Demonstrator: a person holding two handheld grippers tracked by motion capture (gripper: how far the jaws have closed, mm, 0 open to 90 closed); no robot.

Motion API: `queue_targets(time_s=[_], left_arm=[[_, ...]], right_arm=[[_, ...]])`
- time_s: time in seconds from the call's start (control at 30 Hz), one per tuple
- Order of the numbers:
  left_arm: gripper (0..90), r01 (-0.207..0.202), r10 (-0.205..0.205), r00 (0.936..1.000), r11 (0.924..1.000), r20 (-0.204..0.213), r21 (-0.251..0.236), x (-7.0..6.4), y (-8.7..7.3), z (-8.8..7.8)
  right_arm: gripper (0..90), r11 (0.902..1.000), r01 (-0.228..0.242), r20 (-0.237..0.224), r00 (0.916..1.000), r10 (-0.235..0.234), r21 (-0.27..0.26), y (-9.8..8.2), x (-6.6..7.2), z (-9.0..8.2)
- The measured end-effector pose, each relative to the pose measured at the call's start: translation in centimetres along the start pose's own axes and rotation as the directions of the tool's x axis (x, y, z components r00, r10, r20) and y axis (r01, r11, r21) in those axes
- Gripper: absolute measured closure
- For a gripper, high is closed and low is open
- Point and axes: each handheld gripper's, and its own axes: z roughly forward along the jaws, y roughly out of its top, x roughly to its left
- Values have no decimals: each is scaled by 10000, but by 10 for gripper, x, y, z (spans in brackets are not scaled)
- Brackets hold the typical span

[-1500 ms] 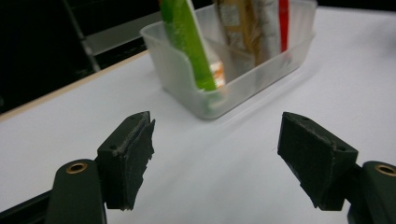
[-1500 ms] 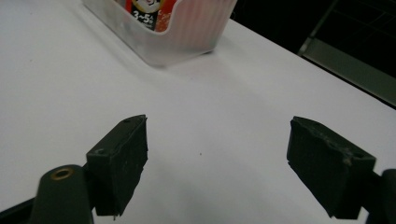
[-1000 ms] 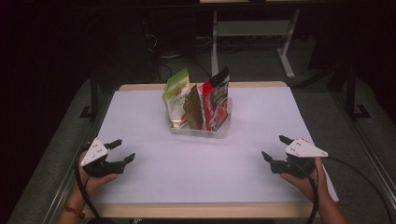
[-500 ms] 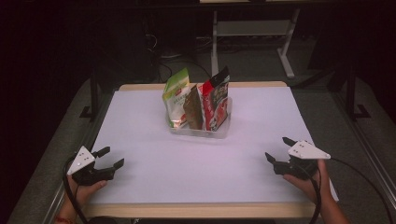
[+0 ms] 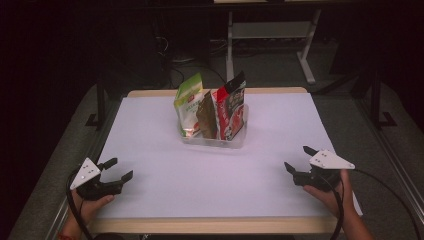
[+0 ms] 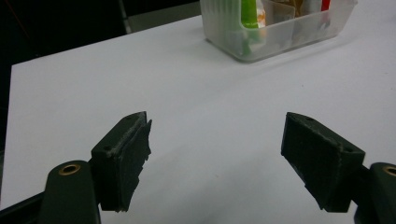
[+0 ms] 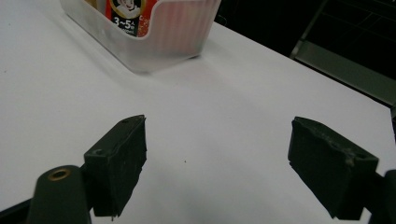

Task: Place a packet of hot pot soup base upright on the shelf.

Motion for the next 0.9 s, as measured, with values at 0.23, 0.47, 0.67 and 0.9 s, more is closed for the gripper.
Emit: queue_targets(time_s=[0.23,0.47,0.67,0.9], left_arm=[[215,-152,153,9999,9997,-47,216,0,1,4],[216,-261,271,9994,9985,-211,483,0,1,7],[216,-277,292,9990,9987,-329,439,0,5,4],[217,-286,303,9990,9982,-320,529,0,4,7]], right_arm=[[189,10000,52,-110,9999,-53,-38,1,2,1],[195,9999,98,-142,9999,-99,-62,1,2,0],[197,9999,86,-180,9998,-87,-75,1,1,1],[195,9999,146,-127,9998,-146,-58,2,2,4]])
